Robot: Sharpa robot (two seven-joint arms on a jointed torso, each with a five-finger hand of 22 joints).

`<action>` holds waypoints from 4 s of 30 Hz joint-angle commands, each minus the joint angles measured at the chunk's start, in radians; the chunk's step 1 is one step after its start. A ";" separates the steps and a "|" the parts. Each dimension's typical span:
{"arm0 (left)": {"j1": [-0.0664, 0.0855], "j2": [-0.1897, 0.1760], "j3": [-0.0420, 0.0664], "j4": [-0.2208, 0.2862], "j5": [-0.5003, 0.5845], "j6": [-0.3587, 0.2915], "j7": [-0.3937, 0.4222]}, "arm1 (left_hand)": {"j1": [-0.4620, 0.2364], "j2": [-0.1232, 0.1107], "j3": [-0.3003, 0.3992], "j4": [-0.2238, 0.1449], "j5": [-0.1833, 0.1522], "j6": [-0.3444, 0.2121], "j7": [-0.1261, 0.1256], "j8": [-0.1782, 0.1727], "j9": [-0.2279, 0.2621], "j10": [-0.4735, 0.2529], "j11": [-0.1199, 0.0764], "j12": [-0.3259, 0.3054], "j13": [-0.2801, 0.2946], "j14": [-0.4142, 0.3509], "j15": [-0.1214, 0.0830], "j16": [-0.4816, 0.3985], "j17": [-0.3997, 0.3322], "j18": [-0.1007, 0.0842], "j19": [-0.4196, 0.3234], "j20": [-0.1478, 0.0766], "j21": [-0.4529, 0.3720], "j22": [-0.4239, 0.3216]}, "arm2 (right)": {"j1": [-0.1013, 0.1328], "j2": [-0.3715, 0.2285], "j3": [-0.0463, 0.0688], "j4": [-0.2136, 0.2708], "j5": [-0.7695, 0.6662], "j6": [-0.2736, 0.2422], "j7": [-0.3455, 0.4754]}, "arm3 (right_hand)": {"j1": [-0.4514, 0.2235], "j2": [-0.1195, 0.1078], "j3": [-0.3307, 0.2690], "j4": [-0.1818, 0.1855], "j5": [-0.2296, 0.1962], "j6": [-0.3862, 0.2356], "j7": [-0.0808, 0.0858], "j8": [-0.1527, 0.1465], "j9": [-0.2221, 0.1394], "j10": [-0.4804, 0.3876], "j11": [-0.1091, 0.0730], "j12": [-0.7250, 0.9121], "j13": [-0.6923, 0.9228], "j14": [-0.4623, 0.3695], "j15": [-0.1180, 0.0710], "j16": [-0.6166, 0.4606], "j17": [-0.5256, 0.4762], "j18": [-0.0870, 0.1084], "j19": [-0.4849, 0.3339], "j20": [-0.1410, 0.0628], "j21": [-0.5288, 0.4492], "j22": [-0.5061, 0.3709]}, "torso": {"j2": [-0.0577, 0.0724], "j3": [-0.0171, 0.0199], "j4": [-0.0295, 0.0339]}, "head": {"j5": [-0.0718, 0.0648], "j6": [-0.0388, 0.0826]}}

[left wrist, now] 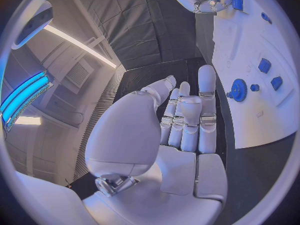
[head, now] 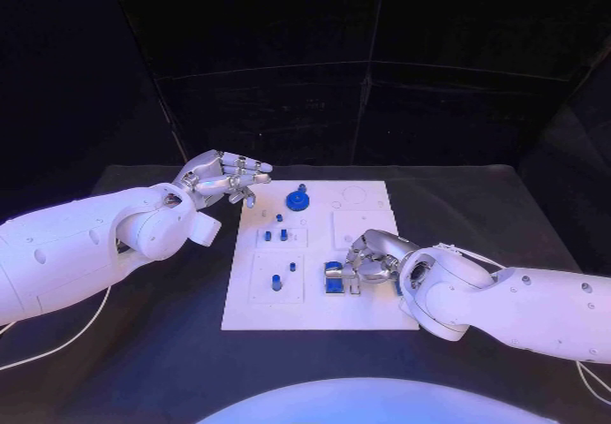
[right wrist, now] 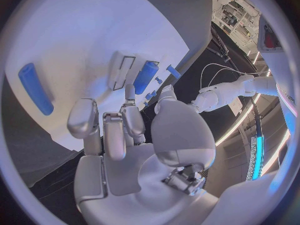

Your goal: Assemble the parts on the task board

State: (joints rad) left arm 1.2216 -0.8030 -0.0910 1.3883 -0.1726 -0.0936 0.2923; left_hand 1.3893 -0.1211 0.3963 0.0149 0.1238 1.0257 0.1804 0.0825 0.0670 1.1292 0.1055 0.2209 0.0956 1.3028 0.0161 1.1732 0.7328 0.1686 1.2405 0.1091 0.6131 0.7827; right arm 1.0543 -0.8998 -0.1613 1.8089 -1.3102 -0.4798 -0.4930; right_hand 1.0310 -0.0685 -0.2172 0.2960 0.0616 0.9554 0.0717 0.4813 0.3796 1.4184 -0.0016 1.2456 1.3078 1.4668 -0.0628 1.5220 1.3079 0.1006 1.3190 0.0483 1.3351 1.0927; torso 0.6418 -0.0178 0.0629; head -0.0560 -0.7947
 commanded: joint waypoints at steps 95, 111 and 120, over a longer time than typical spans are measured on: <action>0.001 -0.001 -0.001 0.000 0.004 0.009 0.003 | 0.003 0.011 -0.002 -0.009 0.004 -0.006 0.001 0.007 0.001 -0.010 -0.002 0.008 0.002 -0.005 0.000 0.001 -0.003 0.014 -0.001 0.005 -0.007 -0.002 | 0.002 -0.189 -0.002 0.000 -0.278 0.283 0.006 | 0.475 0.095 0.102 -0.210 0.197 0.027 -0.001 -0.053 -0.020 -0.004 -0.006 -0.014 0.024 0.081 -0.008 0.001 0.155 -0.007 -0.002 -0.007 -0.007 0.013 | -0.002 -0.0007 -0.0015 | -0.041 -0.009; 0.001 -0.003 -0.001 0.002 0.004 0.008 0.004 | 0.003 0.011 -0.002 -0.009 0.004 -0.006 0.001 0.007 0.001 -0.010 -0.002 0.008 0.002 -0.005 0.000 0.001 -0.003 0.014 -0.001 0.005 -0.007 -0.002 | 0.002 -0.204 -0.002 0.038 -0.105 0.087 0.065 | 0.401 0.057 0.251 -0.169 0.462 0.041 -0.004 -0.086 -0.034 0.000 -0.009 -0.017 0.027 0.083 -0.011 0.003 0.163 -0.008 0.003 -0.009 -0.003 0.023 | -0.002 -0.0005 -0.0012 | -0.043 -0.005; 0.001 -0.002 -0.001 0.002 0.004 0.007 0.004 | 0.003 0.011 -0.002 -0.009 0.004 -0.006 0.001 0.007 0.001 -0.010 -0.002 0.008 0.002 -0.005 0.000 0.001 -0.003 0.014 -0.001 0.005 -0.007 -0.002 | 0.002 -0.201 -0.002 0.059 -0.001 -0.026 0.117 | 0.380 0.037 0.303 -0.164 0.464 0.043 -0.006 -0.083 -0.028 0.005 -0.010 -0.013 0.031 0.084 -0.011 0.004 0.167 -0.008 0.005 -0.010 -0.001 0.026 | -0.002 -0.0008 -0.0013 | -0.040 -0.005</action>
State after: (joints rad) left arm 1.2215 -0.8053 -0.0930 1.3886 -0.1725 -0.0934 0.2911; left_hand 1.3893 -0.1211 0.3935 0.0122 0.1238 1.0256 0.1804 0.0825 0.0669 1.1255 0.1019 0.2248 0.0968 1.3028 0.0161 1.1732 0.7304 0.1686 1.2405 0.1090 0.6091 0.7820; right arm 1.0549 -1.1029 -0.1631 1.8626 -1.3864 -0.4193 -0.4207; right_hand 1.4180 -0.0288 0.0778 0.1320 0.5241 0.9878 0.0681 0.3958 0.3352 1.4168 -0.0039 1.2306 1.3048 1.4669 -0.0704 1.5219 1.3078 0.1009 1.3190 0.0411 1.3280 1.1177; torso 0.6393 -0.0182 0.0615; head -0.0981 -0.7988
